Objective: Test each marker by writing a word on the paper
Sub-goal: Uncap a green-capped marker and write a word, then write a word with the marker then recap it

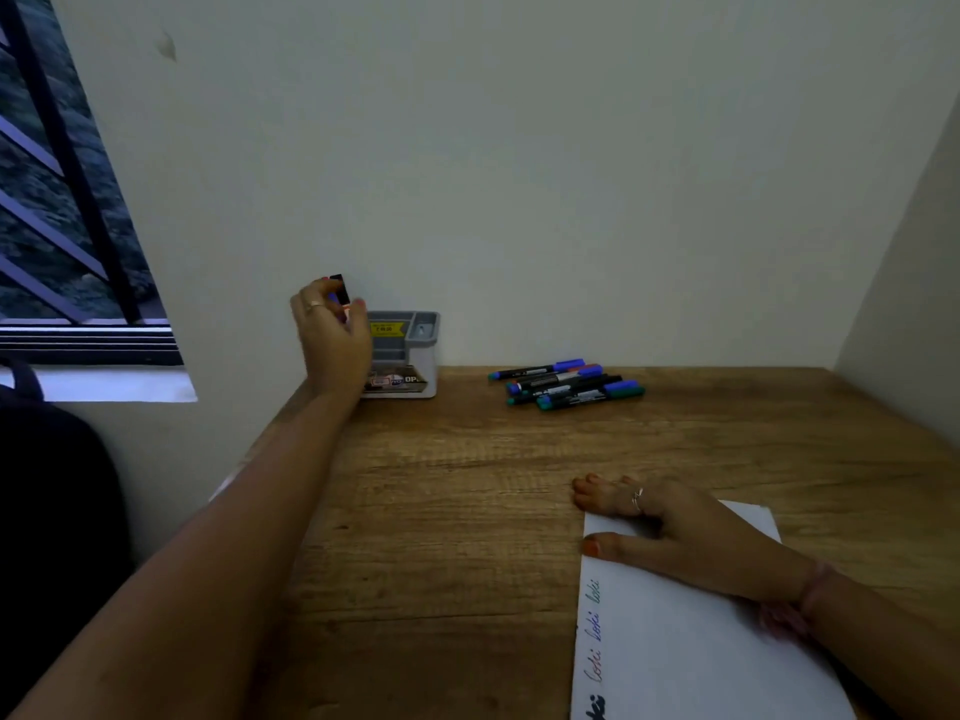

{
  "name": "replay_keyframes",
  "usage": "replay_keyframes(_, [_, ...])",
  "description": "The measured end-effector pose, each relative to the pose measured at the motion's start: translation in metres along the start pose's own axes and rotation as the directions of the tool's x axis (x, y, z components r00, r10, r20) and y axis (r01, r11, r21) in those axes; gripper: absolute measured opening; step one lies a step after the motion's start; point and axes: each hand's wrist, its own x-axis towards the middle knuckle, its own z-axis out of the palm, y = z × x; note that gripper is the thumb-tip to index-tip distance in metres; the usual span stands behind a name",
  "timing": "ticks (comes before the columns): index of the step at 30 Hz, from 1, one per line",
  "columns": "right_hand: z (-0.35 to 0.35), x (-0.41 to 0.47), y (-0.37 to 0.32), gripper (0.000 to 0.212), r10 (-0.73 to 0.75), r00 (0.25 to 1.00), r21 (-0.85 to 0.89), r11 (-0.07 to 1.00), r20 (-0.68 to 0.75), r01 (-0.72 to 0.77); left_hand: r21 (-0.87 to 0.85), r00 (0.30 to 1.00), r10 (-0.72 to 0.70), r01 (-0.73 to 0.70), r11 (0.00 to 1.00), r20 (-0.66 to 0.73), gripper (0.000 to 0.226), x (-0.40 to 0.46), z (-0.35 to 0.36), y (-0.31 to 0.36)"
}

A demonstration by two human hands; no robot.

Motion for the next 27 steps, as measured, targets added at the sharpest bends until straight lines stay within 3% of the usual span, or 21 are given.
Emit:
replay_keyframes(3, [0.000,-0.001,0.000,0.079,-0.006,1.000,0.002,1.000,-0.001,0.006,-0.025,0.933,0.194,-0.195,0.980,0.303,0.014,-0.040,0.018,0.023])
replay_keyframes(6, [-0.001,-0.001,-0.002,0.075,-0.007,1.000,-0.003,1.000,0.000,0.007,-0.023,0.734,0.253,-0.308,0.951,0.630,0.015,-0.076,0.041,0.043])
replay_keyframes(9, [0.000,-0.001,-0.001,0.063,-0.006,1.000,-0.010,1.000,-0.001,0.006,0.024,0.554,0.244,-0.432,0.902,0.796,0.029,-0.097,0.068,0.055])
replay_keyframes(11, [0.000,-0.001,0.000,0.057,-0.019,1.000,-0.025,0.999,-0.002,0.019,0.079,0.489,0.184,-0.469,0.880,0.853,0.035,-0.103,0.086,0.059])
replay_keyframes(15, [0.000,0.000,0.002,0.054,-0.034,0.999,-0.051,0.998,-0.006,0.033,0.202,0.480,0.127,-0.575,0.793,0.868,0.035,-0.110,0.106,0.064])
replay_keyframes(22, [0.000,-0.001,0.001,0.054,-0.073,0.997,-0.082,0.994,-0.025,0.071,0.277,0.479,0.014,-0.531,0.801,0.878,0.030,-0.113,0.098,0.078])
replay_keyframes(25, [-0.002,-0.004,-0.006,0.053,-0.106,0.993,-0.104,0.990,-0.058,0.100,0.295,0.527,-0.006,-0.466,0.834,0.850,0.028,-0.112,0.086,0.087])
replay_keyframes(27, [-0.004,-0.005,-0.009,0.051,-0.107,0.979,-0.061,0.993,-0.175,0.097,0.298,0.579,-0.005,-0.412,0.861,0.816,0.029,-0.111,0.074,0.094])
